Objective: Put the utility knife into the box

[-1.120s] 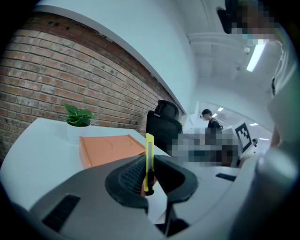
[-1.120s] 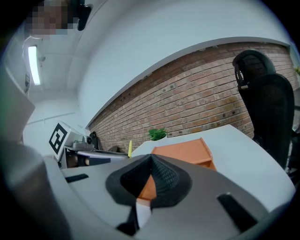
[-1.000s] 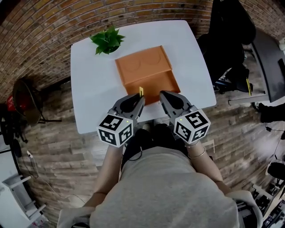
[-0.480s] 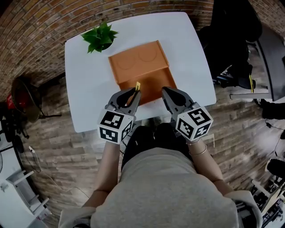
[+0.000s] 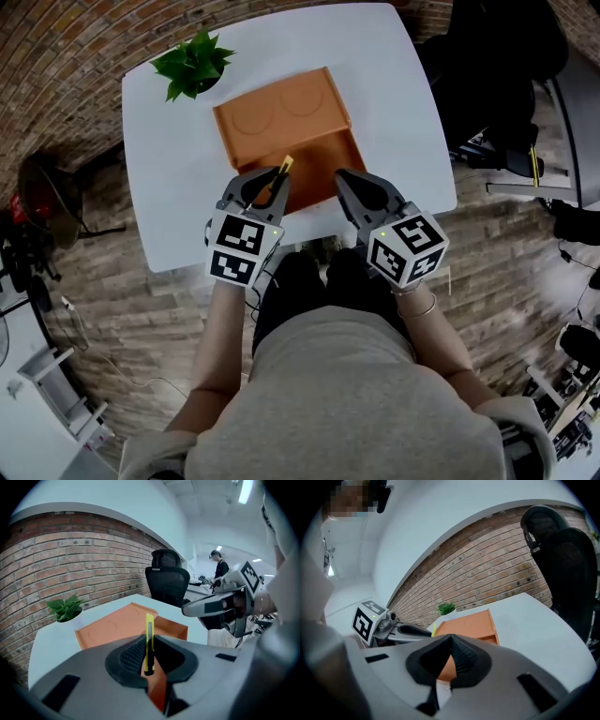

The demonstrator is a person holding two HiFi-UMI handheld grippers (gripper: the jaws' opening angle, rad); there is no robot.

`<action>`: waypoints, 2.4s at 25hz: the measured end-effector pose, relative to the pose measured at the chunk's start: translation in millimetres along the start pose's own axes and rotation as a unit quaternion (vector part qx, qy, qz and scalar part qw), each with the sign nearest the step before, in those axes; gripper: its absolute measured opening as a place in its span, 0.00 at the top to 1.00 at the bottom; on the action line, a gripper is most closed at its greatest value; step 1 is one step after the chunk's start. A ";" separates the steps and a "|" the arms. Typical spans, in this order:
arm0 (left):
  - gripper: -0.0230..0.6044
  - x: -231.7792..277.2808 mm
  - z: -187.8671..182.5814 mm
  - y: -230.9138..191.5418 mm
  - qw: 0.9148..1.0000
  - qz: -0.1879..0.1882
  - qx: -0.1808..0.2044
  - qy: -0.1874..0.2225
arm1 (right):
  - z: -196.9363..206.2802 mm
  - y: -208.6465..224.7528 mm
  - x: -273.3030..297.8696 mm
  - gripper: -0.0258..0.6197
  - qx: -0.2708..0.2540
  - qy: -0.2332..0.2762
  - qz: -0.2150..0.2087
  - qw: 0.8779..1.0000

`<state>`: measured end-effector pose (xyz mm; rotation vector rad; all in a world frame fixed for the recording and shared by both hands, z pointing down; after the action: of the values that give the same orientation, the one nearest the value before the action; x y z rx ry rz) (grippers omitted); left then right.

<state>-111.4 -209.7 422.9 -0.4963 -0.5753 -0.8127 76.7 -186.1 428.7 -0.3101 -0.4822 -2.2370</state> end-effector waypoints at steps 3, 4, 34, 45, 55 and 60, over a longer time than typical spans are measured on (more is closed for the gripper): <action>0.89 14.5 4.0 0.4 0.999 0.004 0.005 -0.033 | 3.3 6.0 0.5 0.96 0.004 -0.006 -0.002 1.000; 0.89 20.3 6.0 1.1 0.999 0.008 0.008 -0.047 | 4.8 8.1 0.0 0.96 0.007 -0.007 -0.002 1.000; 0.88 111.7 26.8 9.0 0.964 0.009 0.139 -0.226 | 31.1 50.3 -0.2 0.96 -0.001 -0.036 0.021 0.999; 0.88 119.5 30.7 8.2 0.964 0.010 0.130 -0.231 | 35.9 50.1 -0.2 0.96 0.005 -0.042 0.021 0.999; 0.86 110.5 24.8 8.3 0.970 0.018 0.117 -0.211 | 29.3 47.3 -2.5 0.96 0.007 -0.031 0.019 0.999; 0.86 91.7 16.0 10.4 0.978 0.029 0.096 -0.181 | 20.4 41.4 -3.4 0.96 -0.008 -0.029 0.010 1.000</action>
<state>-57.0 -242.0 492.0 -0.4833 -0.9624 -0.6048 111.8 -199.7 455.6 -0.3873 -0.4896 -2.2195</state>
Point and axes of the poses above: the fingertips, and each gripper's own axes: x forward along the fingers, y to its right, z out of its underside, the point moved 9 cm from there along -x, backward along the fingers, and after that the axes turned 12 degrees about -x, right-handed, at the moved point
